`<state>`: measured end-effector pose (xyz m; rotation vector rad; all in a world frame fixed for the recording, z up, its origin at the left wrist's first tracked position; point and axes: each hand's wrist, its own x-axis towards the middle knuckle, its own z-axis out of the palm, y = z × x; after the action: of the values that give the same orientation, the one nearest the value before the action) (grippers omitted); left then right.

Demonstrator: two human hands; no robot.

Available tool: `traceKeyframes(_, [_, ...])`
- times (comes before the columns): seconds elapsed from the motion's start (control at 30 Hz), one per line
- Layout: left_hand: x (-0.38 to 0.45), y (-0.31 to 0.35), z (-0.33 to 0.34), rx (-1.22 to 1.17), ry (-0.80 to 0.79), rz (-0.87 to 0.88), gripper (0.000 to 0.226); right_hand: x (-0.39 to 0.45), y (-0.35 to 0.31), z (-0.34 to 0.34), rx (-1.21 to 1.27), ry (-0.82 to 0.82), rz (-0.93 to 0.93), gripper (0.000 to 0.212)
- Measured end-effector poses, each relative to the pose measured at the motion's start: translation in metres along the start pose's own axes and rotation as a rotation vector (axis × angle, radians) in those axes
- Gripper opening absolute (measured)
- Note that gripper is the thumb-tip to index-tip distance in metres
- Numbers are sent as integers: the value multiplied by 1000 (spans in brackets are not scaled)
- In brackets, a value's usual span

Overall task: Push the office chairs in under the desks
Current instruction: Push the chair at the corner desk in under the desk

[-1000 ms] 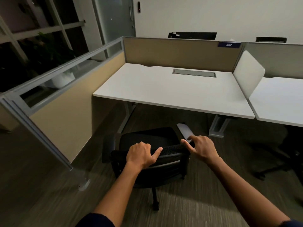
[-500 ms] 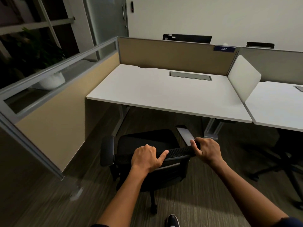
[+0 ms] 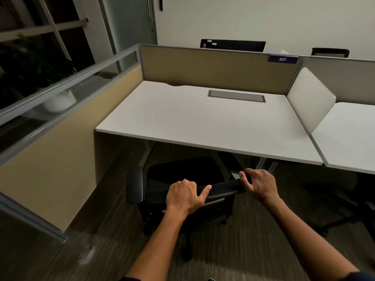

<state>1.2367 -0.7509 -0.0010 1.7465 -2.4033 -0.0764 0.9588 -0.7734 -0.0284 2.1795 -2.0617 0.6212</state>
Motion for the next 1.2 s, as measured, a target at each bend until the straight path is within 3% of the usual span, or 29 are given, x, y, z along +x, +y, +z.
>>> traceKeyframes(0.5, [136, 25, 25, -61, 67, -7, 72, 126, 79, 14, 71, -83, -60, 79])
traceKeyframes(0.7, [175, 28, 35, -66, 76, 18, 71, 146, 96, 21, -88, -112, -51, 84])
traceKeyframes(0.83, [193, 25, 38, -195, 166, 95, 58, 157, 102, 24, -144, -139, 17, 61])
traceKeyframes(0.93, [196, 20, 37, -245, 203, 146, 50, 159, 101, 25, -160, -134, 60, 58])
traceKeyframes(1.03, [191, 11, 38, -153, 191, 131, 47, 153, 94, 27, -170, -132, 75, 64])
traceKeyframes(1.2, [185, -9, 29, -56, 65, 14, 62, 142, 70, 25, -186, -176, 124, 69])
